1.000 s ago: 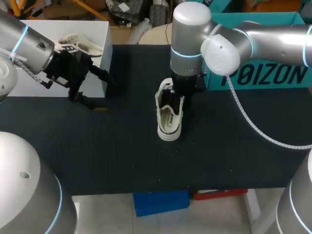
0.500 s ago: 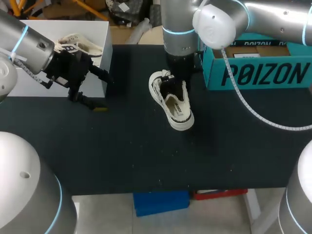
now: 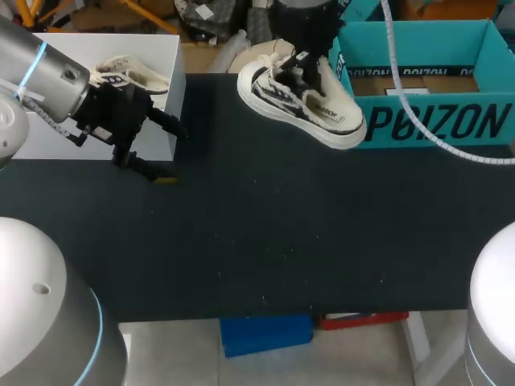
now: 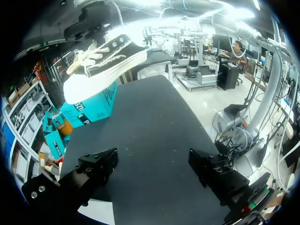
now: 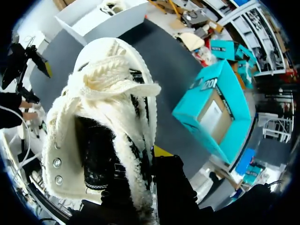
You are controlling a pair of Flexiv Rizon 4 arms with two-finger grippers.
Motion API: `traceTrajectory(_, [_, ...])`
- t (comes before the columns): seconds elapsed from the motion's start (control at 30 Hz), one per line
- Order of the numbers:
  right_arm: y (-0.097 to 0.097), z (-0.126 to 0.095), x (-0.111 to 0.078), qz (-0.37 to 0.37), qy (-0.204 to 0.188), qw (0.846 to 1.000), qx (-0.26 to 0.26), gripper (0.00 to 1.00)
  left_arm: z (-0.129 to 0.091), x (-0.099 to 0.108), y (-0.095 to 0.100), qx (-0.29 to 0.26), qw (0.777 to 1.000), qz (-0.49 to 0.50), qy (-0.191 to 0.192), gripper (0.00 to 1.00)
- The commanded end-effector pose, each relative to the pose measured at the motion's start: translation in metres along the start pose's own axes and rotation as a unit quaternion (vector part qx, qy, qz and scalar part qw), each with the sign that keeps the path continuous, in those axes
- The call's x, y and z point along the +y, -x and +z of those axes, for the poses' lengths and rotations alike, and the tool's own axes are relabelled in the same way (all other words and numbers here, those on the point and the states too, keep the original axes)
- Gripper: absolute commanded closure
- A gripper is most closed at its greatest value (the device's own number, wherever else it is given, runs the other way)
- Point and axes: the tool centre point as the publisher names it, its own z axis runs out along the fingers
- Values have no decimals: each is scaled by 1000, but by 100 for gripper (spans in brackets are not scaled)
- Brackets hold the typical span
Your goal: Take the shoe out of the shoebox, open the shoe tongue, remove and reinsert the insole, then place the shoe into the shoebox
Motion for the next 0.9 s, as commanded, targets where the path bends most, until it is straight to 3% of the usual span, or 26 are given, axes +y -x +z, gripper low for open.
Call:
traceTrajectory(0.03, [-2, -29, -1, -293, 20, 954, -63, 100, 1, 1, 0, -2, 1000, 1, 0, 0])
traceTrajectory(0.4, [-2, -29, -1, -293, 20, 954, -63, 100, 1, 1, 0, -2, 1000, 1, 0, 0])
traceTrajectory(0.47, [7, -26, 1, -302, 17, 951, -64, 100, 1, 1, 0, -2, 1000, 1, 0, 0])
traceTrajectory(0.67, [57, -5, 3, -350, 8, 934, -65, 100, 1, 1, 0, -2, 1000, 1, 0, 0])
traceTrajectory(0.8, [101, 11, 2, -367, 14, 928, -60, 100, 1, 1, 0, -2, 1000, 1, 0, 0])
traceTrajectory(0.9, [145, 21, 0, -370, 17, 927, -59, 100, 1, 1, 0, -2, 1000, 1, 0, 0])
